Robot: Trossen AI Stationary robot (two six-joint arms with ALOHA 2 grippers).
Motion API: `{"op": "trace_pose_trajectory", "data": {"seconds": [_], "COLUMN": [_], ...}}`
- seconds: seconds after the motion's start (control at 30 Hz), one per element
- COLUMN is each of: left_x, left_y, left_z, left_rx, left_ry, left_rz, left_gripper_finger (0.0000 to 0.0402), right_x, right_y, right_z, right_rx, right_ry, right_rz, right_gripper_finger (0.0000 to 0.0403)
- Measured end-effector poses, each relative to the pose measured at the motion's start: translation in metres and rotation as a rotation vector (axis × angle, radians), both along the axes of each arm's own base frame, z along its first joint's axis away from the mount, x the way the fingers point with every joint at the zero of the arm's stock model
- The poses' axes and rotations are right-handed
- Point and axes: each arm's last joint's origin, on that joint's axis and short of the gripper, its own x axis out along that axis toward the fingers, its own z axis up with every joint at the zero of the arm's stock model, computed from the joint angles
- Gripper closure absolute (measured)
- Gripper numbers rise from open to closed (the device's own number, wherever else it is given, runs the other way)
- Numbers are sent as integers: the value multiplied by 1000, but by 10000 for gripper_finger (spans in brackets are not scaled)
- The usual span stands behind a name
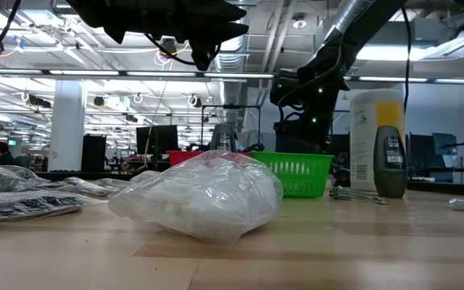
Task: Pick & Place Travel size toiletries
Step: Put the white cotton pack into the bottom green bin
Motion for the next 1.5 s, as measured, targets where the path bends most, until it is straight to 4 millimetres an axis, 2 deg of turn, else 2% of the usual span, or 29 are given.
{"op": "trace_pose_trajectory", "data": {"seconds": [0.3,0.43,0.67,0.9,1.1,1.37,1.5], "left_x": [0,0,0,0,0,1,1], "left_y": [0,0,0,0,2,5,6], "left_z": [0,0,0,0,0,0,-1], "left_rx": [0,0,0,55,121,255,269], "left_ry": [3,3,4,-9,-19,-28,-22], "left_rz": [0,0,0,-10,32,121,161], "left_gripper_finger": [302,302,302,302,302,299,278], "right_x": [-2,-4,-17,-29,-36,-37,-34], "right_y": [2,6,18,52,88,127,142], "right_z": [7,23,71,119,146,163,164], "right_rx": [3,-17,-70,-112,-112,-65,-38], "right_ry": [-12,-53,-176,-331,-449,-560,-580], "right_rz": [-3,1,-5,75,165,301,363], "right_gripper_finger": [401,402,402,403,403,403,403]}}
